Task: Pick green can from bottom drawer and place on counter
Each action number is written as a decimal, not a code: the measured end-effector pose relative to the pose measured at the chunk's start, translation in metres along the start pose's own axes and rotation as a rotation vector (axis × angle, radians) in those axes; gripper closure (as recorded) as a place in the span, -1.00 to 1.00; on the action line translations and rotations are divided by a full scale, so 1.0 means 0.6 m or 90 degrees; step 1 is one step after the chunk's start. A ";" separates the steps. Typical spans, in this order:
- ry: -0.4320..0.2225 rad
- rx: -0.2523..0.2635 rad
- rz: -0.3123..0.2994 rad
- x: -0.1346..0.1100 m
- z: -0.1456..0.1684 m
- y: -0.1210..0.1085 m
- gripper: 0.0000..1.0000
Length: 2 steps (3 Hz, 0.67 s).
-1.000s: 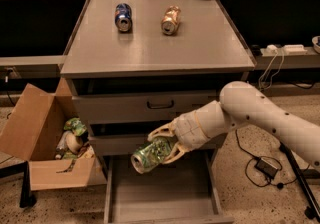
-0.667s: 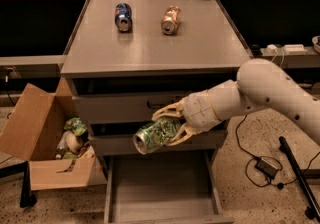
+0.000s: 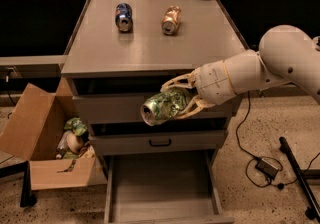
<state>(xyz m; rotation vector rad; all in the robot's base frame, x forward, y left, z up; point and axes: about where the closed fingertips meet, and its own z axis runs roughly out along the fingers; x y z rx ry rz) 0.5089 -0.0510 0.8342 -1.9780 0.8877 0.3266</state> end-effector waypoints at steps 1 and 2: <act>0.001 0.002 0.002 0.000 0.000 -0.001 1.00; 0.045 0.065 0.070 0.045 -0.065 -0.065 1.00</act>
Offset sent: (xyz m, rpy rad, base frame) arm 0.0932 -0.0837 0.0739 0.1026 0.0408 -0.3798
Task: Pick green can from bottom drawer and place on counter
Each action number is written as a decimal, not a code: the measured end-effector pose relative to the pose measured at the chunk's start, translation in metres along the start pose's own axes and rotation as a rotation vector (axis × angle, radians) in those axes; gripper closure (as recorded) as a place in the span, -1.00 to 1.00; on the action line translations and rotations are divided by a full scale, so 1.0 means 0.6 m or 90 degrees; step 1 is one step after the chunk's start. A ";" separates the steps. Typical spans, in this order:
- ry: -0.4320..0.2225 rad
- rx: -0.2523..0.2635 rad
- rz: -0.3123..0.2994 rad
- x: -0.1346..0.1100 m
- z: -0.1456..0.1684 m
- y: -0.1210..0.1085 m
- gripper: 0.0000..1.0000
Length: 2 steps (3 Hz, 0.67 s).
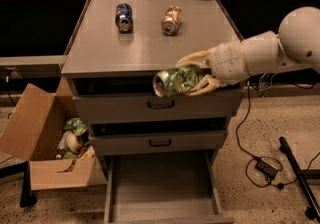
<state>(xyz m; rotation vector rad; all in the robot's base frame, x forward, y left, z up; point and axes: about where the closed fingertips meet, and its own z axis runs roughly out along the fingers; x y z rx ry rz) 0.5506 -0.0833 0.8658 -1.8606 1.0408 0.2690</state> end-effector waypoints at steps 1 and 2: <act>0.046 0.047 0.057 0.043 -0.049 -0.074 1.00; 0.078 0.078 0.115 0.094 -0.084 -0.129 1.00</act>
Offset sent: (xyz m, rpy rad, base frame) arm 0.1298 -0.1013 0.0644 0.0463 0.0996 -0.3914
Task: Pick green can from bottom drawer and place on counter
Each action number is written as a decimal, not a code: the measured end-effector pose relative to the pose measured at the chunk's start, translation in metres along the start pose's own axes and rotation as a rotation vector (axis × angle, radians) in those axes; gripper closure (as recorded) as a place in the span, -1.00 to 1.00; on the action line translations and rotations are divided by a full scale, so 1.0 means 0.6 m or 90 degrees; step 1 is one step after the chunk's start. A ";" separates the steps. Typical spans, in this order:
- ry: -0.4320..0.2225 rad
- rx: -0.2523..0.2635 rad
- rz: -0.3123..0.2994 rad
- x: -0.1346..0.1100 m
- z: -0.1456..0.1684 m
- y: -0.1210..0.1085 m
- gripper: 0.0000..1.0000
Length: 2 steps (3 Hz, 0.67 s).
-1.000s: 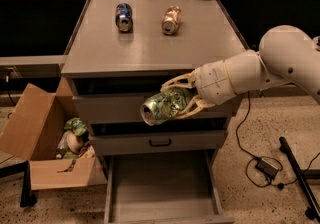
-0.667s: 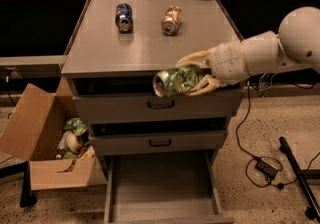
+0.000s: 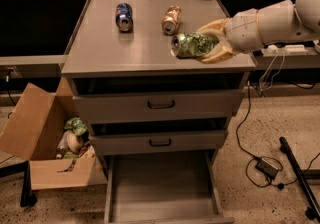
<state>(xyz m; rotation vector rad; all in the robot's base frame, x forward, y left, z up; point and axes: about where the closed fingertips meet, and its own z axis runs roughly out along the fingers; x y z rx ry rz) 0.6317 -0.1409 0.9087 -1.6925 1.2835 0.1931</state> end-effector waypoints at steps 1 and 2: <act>0.022 0.026 0.059 0.056 -0.010 -0.042 1.00; 0.042 0.036 0.113 0.110 -0.009 -0.063 1.00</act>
Offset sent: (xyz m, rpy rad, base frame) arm 0.0845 -0.0787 -0.0266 0.0587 0.1563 -0.2621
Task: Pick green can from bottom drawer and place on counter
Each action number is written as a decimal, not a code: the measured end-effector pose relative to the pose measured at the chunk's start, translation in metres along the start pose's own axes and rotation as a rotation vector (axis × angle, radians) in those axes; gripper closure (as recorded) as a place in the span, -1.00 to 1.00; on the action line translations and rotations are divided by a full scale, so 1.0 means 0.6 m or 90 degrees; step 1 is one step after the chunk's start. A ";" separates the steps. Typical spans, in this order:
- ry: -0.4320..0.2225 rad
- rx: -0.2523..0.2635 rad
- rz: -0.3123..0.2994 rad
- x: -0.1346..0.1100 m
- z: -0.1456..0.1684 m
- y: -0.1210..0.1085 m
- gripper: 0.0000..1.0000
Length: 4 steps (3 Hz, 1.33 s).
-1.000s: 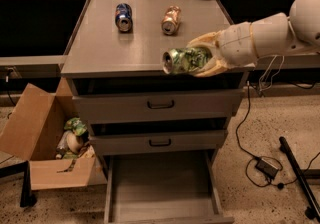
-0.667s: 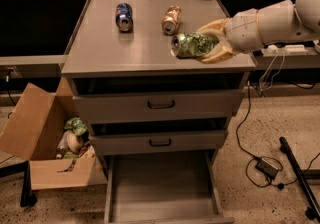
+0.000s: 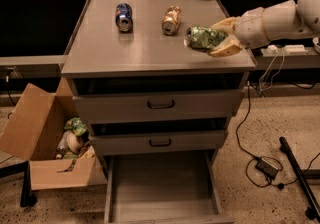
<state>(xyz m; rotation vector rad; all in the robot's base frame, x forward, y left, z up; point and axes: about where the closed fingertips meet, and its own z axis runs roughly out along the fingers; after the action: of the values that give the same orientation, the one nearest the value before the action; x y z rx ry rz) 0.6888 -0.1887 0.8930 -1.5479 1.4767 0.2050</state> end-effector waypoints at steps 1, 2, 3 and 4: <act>0.033 -0.005 0.058 0.055 0.016 -0.023 1.00; 0.058 -0.012 0.086 0.082 0.025 -0.036 1.00; 0.075 -0.012 0.104 0.098 0.028 -0.050 0.64; 0.082 -0.017 0.110 0.105 0.031 -0.058 0.17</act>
Offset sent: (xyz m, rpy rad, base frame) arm 0.0547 -0.0470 -0.0347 -0.0369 0.1751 -0.1578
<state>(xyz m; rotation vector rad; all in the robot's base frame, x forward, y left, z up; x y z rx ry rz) 0.7432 -0.2251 0.8578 -1.4775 1.7172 0.2293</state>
